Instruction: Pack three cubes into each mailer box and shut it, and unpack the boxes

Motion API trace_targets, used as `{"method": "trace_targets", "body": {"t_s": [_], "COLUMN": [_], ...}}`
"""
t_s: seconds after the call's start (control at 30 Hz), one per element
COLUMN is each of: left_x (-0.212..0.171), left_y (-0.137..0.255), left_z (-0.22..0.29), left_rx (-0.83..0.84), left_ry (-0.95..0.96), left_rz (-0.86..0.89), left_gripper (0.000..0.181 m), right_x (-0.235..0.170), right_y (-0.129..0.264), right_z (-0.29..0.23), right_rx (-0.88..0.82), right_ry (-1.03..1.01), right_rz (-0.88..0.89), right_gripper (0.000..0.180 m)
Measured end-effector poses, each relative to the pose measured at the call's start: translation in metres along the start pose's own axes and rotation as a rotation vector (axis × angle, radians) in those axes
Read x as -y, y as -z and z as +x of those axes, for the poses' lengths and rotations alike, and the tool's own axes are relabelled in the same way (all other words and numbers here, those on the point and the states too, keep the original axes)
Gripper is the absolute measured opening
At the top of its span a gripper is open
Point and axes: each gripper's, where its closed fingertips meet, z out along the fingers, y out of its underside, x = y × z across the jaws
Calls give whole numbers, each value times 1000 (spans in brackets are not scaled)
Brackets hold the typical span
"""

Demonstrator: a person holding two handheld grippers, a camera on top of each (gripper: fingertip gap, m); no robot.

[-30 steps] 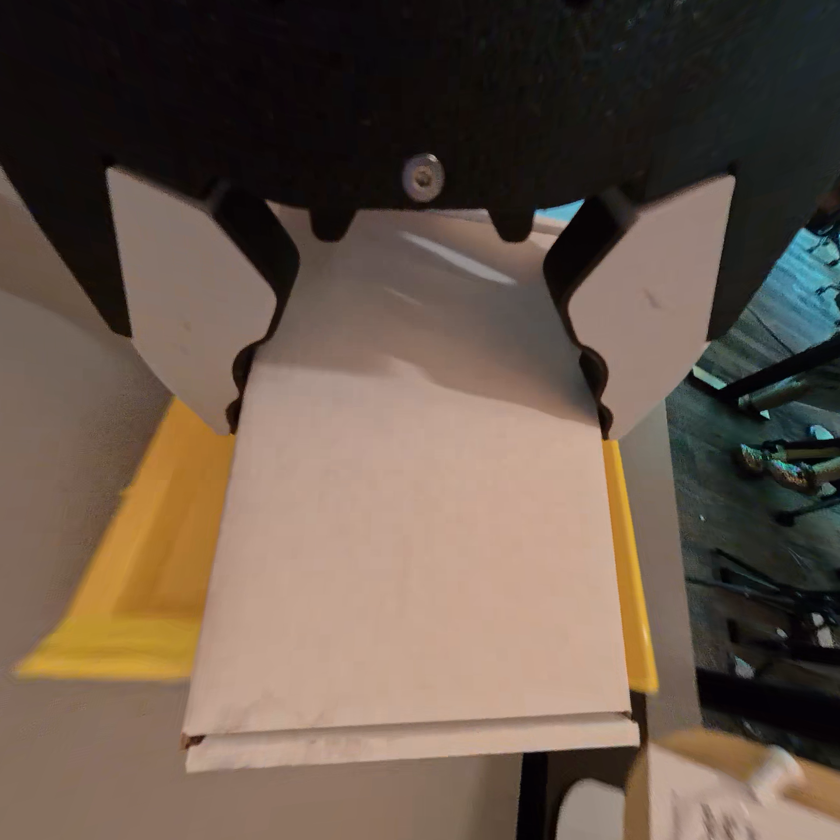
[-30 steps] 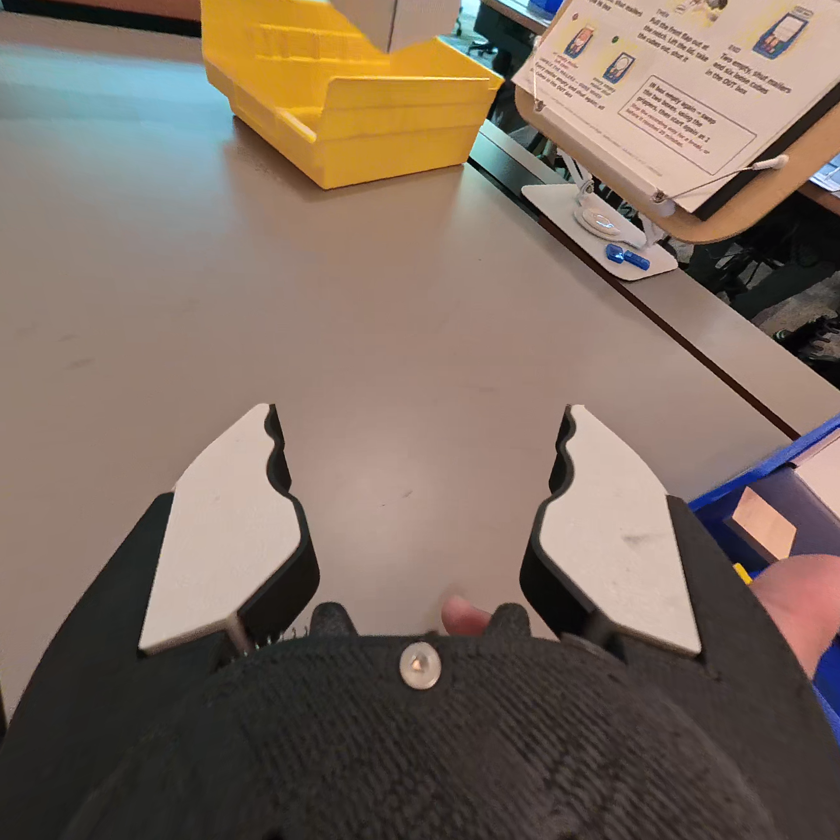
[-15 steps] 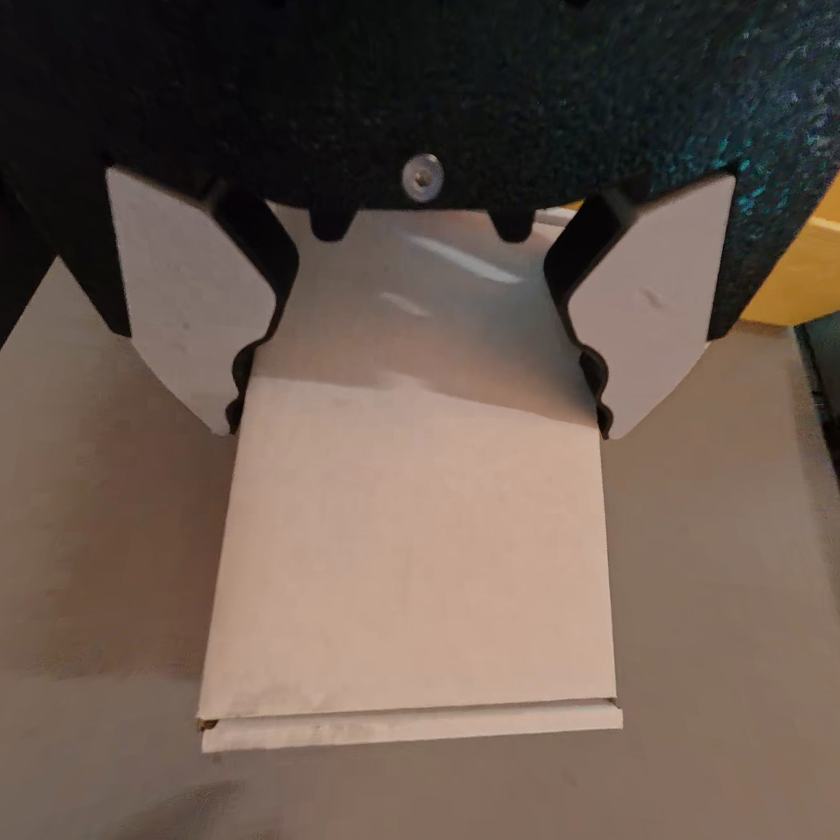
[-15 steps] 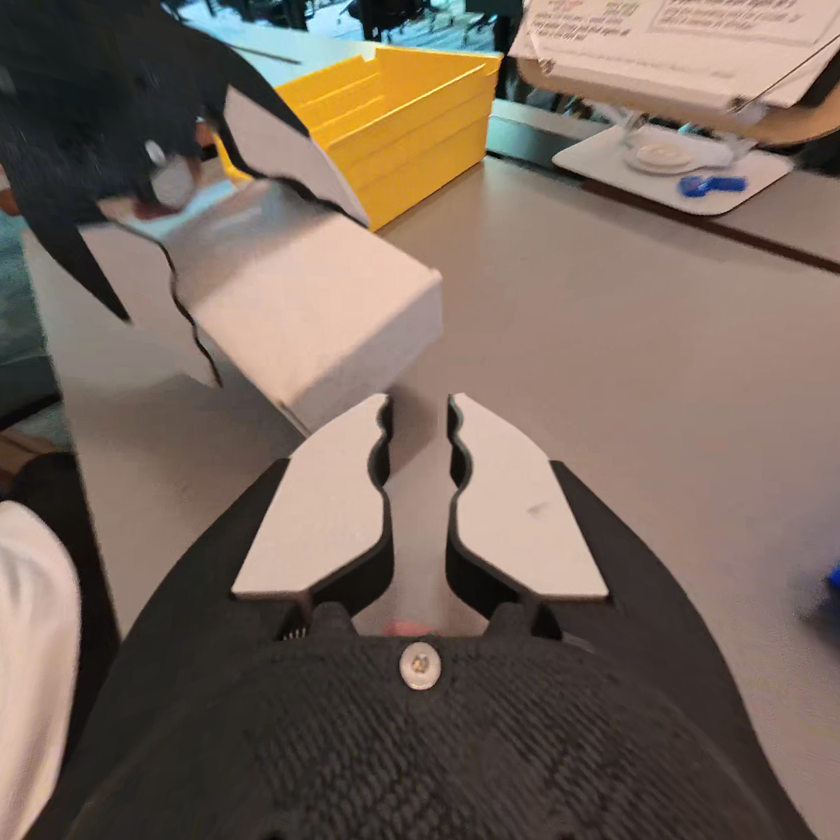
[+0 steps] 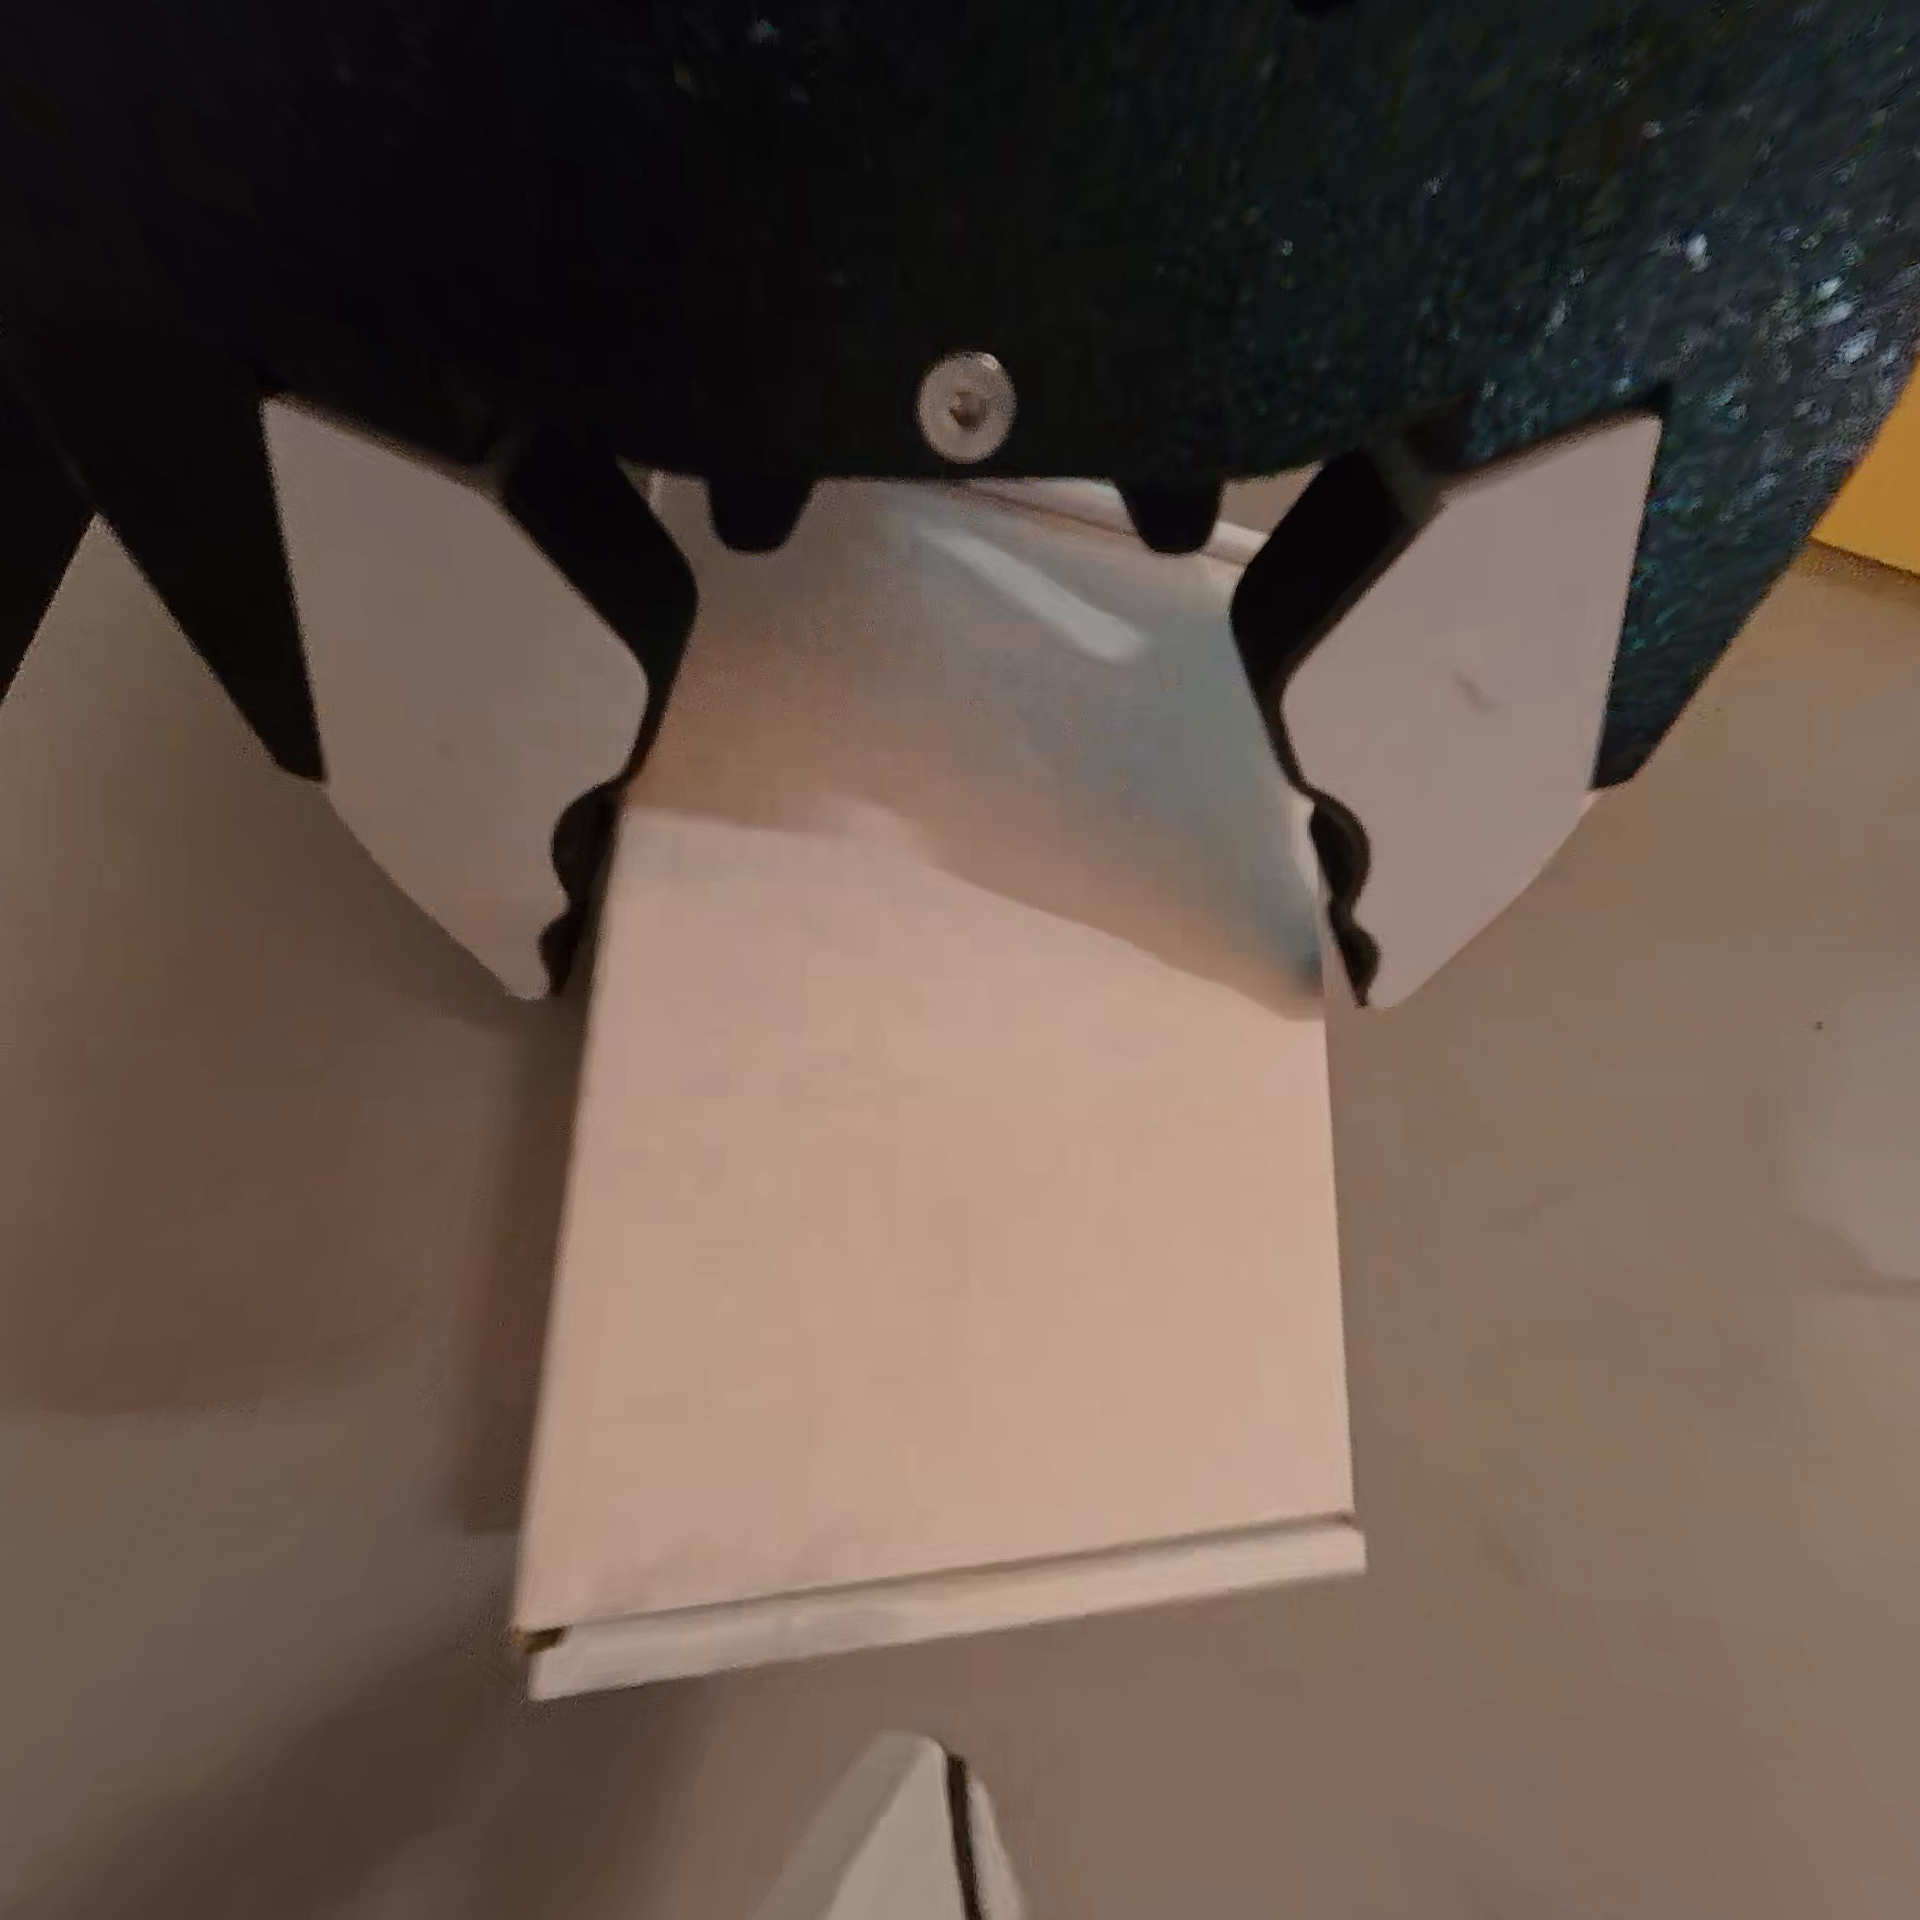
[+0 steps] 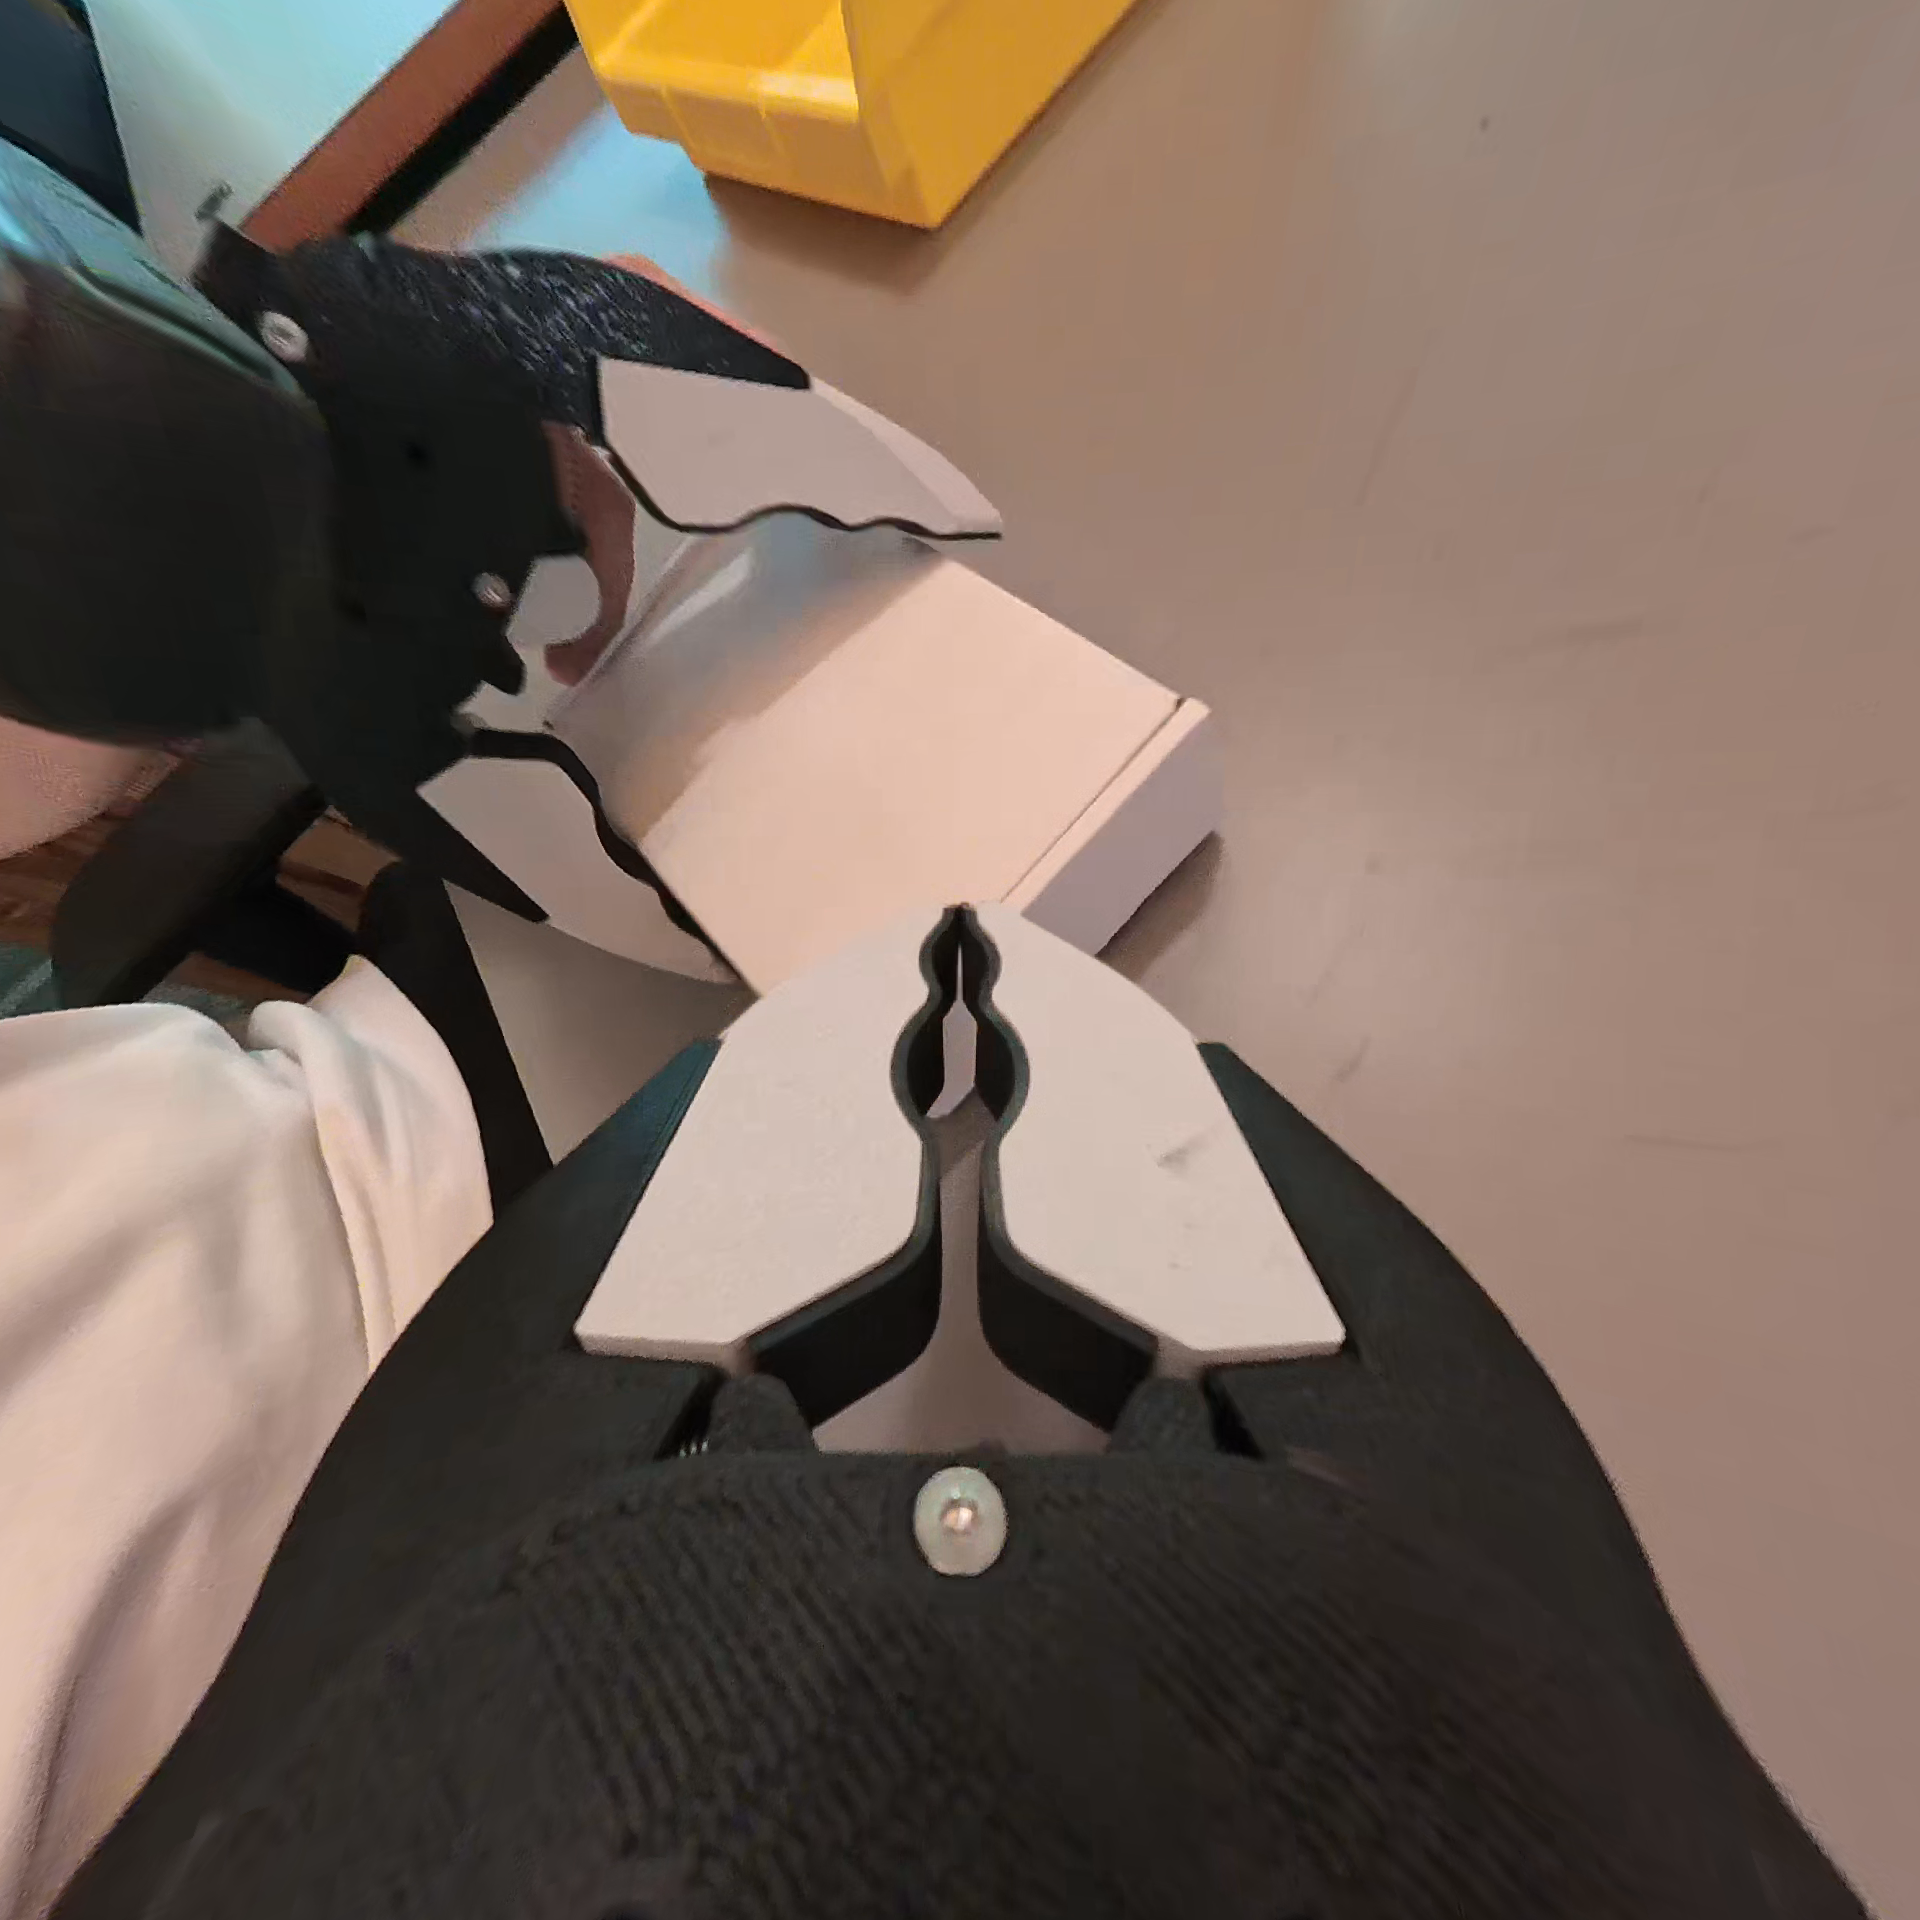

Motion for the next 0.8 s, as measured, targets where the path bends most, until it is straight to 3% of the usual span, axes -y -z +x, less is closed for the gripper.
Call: {"method": "trace_targets", "body": {"t_s": [0.03, 0.23, 0.33, 0.47, 0.53, 0.67, 0.8], "left_x": [3, 21, 13, -2, -11, -26, -24], "left_y": [5, 56, 72, 87, 92, 100, 100], "left_z": [-1, 5, 1, -8, -16, -29, -23], "left_rx": [15, -43, -114, -330, -406, -399, -462], "left_ry": [20, 254, 487, 861, 982, 1080, 1084], "left_rz": [35, 350, 472, 651, 729, 824, 802], "left_gripper": [122, 97, 66, 31, 25, 2, 0], "right_x": [-2, 2, -2, -1, -1, -1, -1], "right_y": [-1, -12, -18, -20, -20, -19, -19], "right_z": [1, -3, 0, 0, 0, -1, 0], "right_rx": [-2, 41, 42, 66, 69, 80, 90], "right_ry": [-5, -19, -39, -71, -64, -59, -65], "right_rz": [-8, 20, -4, 15, 19, 29, 33], "right_gripper": [0, 0, 0, 0, 0, 0, 0]}}
